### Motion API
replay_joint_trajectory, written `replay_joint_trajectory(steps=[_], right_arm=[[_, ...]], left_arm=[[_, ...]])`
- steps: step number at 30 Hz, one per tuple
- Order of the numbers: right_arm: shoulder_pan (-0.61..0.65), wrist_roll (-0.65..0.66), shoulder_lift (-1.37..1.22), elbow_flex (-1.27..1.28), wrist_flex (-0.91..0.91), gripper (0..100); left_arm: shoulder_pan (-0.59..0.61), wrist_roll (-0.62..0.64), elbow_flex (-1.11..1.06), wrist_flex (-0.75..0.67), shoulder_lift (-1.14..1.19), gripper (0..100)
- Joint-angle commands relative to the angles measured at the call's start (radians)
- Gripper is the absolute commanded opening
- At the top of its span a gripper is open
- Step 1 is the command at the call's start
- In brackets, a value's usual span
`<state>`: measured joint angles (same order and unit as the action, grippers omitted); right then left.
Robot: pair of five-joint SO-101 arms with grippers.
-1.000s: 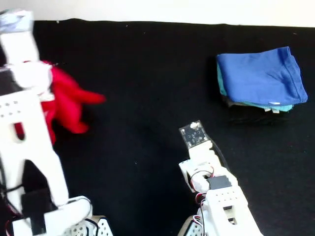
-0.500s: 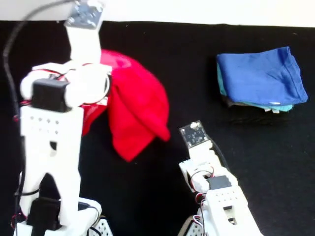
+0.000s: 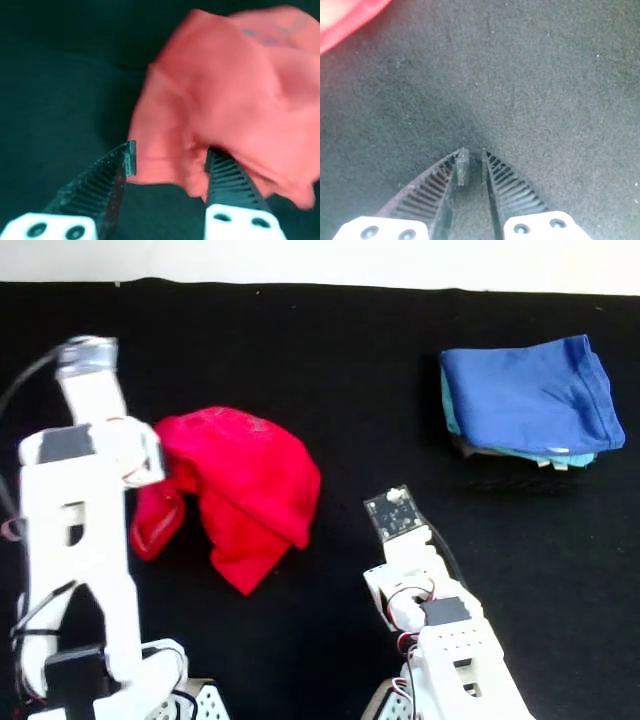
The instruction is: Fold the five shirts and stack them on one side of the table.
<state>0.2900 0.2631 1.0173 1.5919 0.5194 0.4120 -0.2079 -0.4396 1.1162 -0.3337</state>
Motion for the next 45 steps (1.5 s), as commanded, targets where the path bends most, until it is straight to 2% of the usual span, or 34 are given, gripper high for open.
replay_joint_trajectory(steps=[1,8,12,15,17,20,23,27,35,40,45], right_arm=[[-0.002,0.006,0.007,0.002,-0.016,5.9],[-0.002,0.008,0.013,-0.027,0.031,5.9],[-0.001,0.006,0.005,-0.223,0.205,5.9],[0.008,-0.021,0.002,-0.394,0.305,6.3],[0.051,-0.023,0.002,-0.481,0.367,10.1],[0.194,-0.028,0.002,-0.562,0.432,19.6],[0.343,-0.028,-0.036,-0.596,0.417,21.8],[0.421,-0.031,-0.278,-0.711,0.331,21.3],[0.57,-0.112,-0.831,-1.311,0.332,21.3],[0.576,-0.114,-1.164,-1.569,0.34,21.3],[0.556,-0.109,-1.377,-1.735,0.453,21.3]], left_arm=[[0.12,0.009,-0.008,-0.018,-0.027,23],[0.173,0.009,-0.03,0.063,-0.027,23],[0.186,0.009,-0.027,0.1,-0.027,23],[0.257,0.009,-0.01,0.144,-0.035,23],[0.318,0.009,0.024,0.183,-0.027,24],[0.378,0.009,0.044,0.196,-0.027,24],[0.406,0.009,0.041,0.192,-0.027,24],[0.424,0.009,0.027,0.21,-0.027,24],[0.49,0.008,0.024,0.212,-0.027,24],[0.524,0.008,0.024,0.212,-0.027,24],[0.524,0.008,0.024,0.212,-0.027,24]])
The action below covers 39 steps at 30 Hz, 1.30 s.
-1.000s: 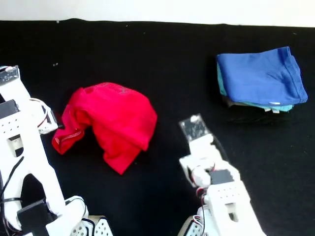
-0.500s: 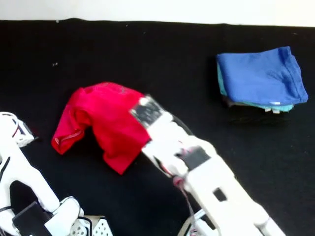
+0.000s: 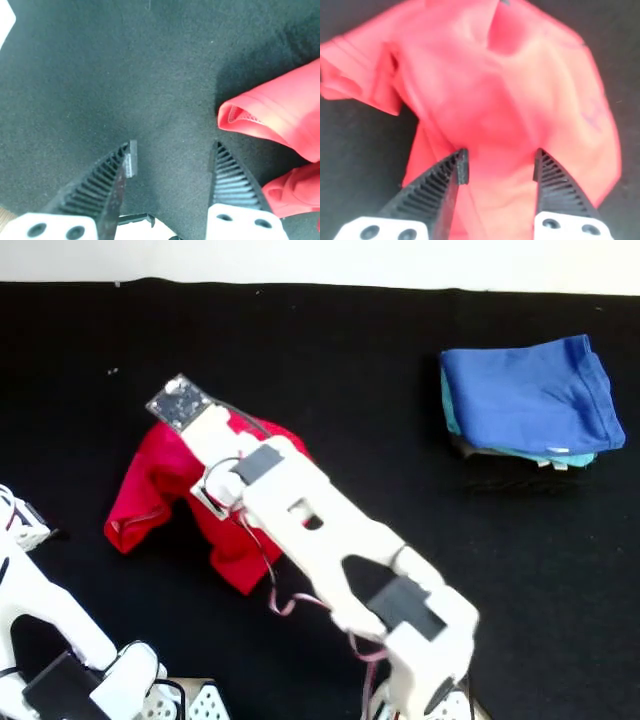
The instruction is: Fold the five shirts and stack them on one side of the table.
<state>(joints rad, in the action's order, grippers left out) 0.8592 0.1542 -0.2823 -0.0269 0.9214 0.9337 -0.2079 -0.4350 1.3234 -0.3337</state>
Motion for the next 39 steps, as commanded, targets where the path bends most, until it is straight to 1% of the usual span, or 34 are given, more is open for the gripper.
replay_joint_trajectory(steps=[1,3,4,6,8,10,12,17,20,25,28,31,33,35,39], right_arm=[[-0.036,0.0,-0.107,-0.143,0.074,21.3],[-0.097,0.0,-0.156,-0.188,0.11,18.7],[-0.133,0.0,-0.176,-0.208,0.122,14.2],[-0.211,-0.003,-0.209,-0.248,0.137,0.0],[-0.285,-0.003,-0.223,-0.272,0.139,3.4],[-0.352,-0.002,-0.225,-0.298,0.137,0.2],[-0.412,-0.002,-0.223,-0.338,0.148,0.7],[-0.527,-0.003,-0.223,-0.538,0.278,0.6],[-0.576,-0.003,-0.223,-0.659,0.343,0.6],[-0.621,-0.005,-0.223,-0.848,0.427,0.6],[-0.622,-0.003,-0.223,-0.943,0.501,1.6],[-0.601,-0.003,-0.225,-1.033,0.599,10.7],[-0.585,-0.003,-0.225,-1.079,0.653,18.6],[-0.567,-0.003,-0.226,-1.113,0.697,24.4],[-0.489,-0.002,-0.226,-1.144,0.766,25.6]], left_arm=[[0.001,0.008,0.019,0.005,-0.027,24],[-0.001,0.008,0.018,0.005,-0.027,24],[-0.001,0.008,0.018,0.005,-0.027,24],[-0.002,0.008,0.018,0.005,-0.027,24],[-0.013,0.008,0.018,0.005,-0.027,24],[-0.027,0.008,0.013,0.006,-0.027,24],[-0.045,0.008,-0.005,0.005,-0.027,24],[-0.096,0.008,-0.064,-0.003,-0.027,24],[-0.099,0.008,-0.061,-0.003,-0.027,24],[-0.093,0.008,-0.058,-0.003,-0.028,24],[-0.093,0.0,-0.058,-0.003,-0.03,24],[-0.093,-0.071,-0.059,-0.002,-0.031,23],[-0.091,-0.097,-0.059,0.0,-0.03,23],[-0.091,-0.112,-0.059,0.003,-0.031,23],[-0.091,-0.11,-0.061,0.003,-0.03,23]])
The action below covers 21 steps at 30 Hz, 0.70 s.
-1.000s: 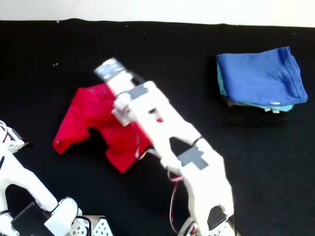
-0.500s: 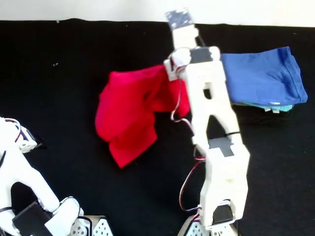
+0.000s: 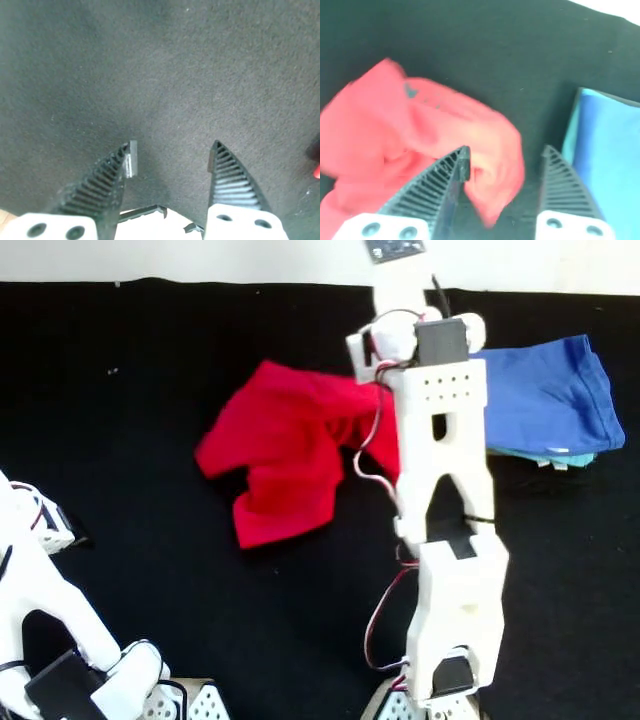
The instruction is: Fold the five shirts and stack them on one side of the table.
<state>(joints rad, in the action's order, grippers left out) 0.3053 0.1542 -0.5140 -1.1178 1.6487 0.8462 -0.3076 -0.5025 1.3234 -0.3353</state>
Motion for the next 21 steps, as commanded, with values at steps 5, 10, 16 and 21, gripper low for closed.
replay_joint_trajectory(steps=[5,10,16,21], right_arm=[[0.242,0.0,-0.008,-0.024,0.094,25.6],[0.403,0.002,-0.097,0.051,0.044,25.6],[0.504,0.002,-0.269,0.054,-0.105,25.6],[0.519,0.029,-0.377,0.062,-0.266,25.6]], left_arm=[[-0.004,-0.011,0.004,0.003,-0.027,23],[-0.004,-0.011,0.007,0.003,-0.027,23],[0.015,-0.011,0.007,0.003,-0.028,23],[0.065,-0.011,0.007,0.0,-0.027,23]])
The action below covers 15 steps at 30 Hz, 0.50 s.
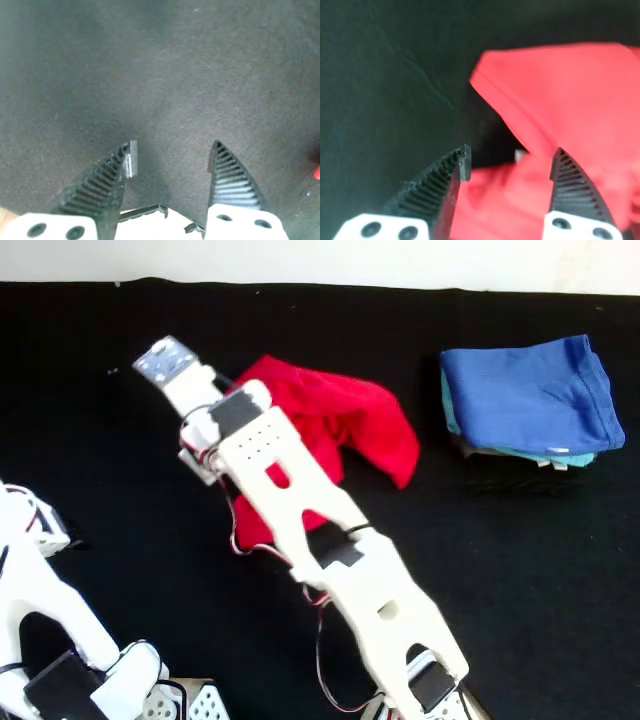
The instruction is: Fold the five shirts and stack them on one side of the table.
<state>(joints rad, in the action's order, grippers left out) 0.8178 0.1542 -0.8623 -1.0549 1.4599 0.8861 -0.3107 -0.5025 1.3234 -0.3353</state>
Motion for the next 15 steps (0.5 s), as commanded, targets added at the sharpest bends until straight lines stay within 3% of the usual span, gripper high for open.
replay_joint_trajectory(steps=[1,8,10,13,15], right_arm=[[0.002,0.057,-0.058,-0.004,-0.097,25.6],[-0.099,0.12,-0.197,-0.008,-0.194,25.4],[-0.142,0.12,-0.202,-0.008,-0.213,19.9],[-0.214,0.12,-0.199,-0.008,-0.24,0.3],[-0.255,0.12,-0.196,-0.01,-0.236,3.4]], left_arm=[[0.036,-0.008,0.008,0.0,-0.027,23],[0.065,-0.009,0.007,-0.003,-0.027,23],[0.061,-0.009,0.004,-0.003,-0.027,23],[0.058,-0.009,0.001,-0.003,-0.027,23],[0.058,-0.009,0.001,-0.003,-0.027,23]])
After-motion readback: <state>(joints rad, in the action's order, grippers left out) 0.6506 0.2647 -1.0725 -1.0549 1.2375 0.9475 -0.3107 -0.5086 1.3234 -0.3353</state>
